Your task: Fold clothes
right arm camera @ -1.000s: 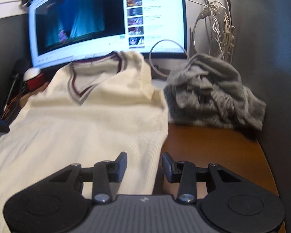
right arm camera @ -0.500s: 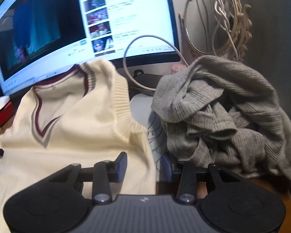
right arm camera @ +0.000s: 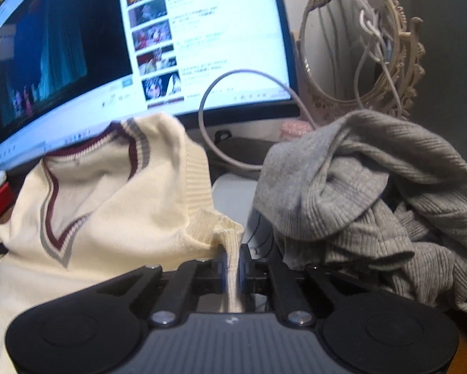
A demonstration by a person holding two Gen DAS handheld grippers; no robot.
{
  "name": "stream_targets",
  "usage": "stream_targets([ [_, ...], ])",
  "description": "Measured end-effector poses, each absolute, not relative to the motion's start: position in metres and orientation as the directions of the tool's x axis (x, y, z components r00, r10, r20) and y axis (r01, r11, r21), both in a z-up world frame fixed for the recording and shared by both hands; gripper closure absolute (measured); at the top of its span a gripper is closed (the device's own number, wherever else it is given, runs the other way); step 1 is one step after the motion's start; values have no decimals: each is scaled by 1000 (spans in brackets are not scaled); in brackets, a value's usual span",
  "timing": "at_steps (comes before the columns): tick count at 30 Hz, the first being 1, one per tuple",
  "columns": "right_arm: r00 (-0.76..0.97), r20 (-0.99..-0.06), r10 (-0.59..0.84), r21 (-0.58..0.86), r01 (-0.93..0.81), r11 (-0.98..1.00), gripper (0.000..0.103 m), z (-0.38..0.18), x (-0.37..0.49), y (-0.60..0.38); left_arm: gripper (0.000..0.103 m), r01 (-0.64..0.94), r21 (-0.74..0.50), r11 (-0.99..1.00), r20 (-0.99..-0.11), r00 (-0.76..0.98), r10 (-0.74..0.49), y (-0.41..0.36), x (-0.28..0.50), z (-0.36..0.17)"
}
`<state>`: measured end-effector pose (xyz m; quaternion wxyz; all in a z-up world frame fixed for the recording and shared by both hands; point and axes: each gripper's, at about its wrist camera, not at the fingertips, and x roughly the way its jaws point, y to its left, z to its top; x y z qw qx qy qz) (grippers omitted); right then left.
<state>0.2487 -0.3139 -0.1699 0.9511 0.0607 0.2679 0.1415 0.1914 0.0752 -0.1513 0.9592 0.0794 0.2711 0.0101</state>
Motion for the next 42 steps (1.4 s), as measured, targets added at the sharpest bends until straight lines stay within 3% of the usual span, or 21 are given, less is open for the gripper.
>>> stream_targets([
  [3,838,-457,297,197,-231,953,97,-164,246,-313,96,11,133,991,-499,865,57,79,196,-146],
  [8,815,-506,281,187,-214,959,96,-167,253,-310,92,29,153,988,-523,850,55,74,204,-146],
  [10,823,-507,257,149,-210,966,91,-165,246,-312,79,47,166,985,-520,853,47,71,193,-143],
  [11,830,-499,248,125,-214,969,90,-161,240,-313,68,56,168,984,-519,854,40,70,185,-141],
  [12,837,-494,237,97,-218,971,90,-158,233,-314,64,65,170,983,-518,855,33,69,178,-140],
  [15,831,-500,244,25,-268,963,87,-149,207,-311,64,100,178,979,-522,853,8,64,148,-133],
  [17,809,-512,288,13,-328,945,79,-147,185,-305,64,141,188,972,-521,854,-23,55,125,-131],
  [23,691,-594,413,-37,-536,843,78,-157,131,-264,65,320,237,917,-597,793,-122,8,91,-160],
  [26,661,-642,389,-56,-546,836,78,-170,125,-249,80,343,204,917,-626,766,-148,5,82,-174],
  [30,653,-643,399,-19,-534,845,78,-170,112,-259,89,366,188,911,-632,755,-173,8,63,-176],
  [40,675,-622,398,-19,-520,854,78,-173,73,-263,89,392,266,881,-585,792,-176,7,32,-176],
  [42,672,-623,401,-15,-522,853,78,-172,74,-263,79,398,293,869,-574,800,-174,6,29,-175],
])
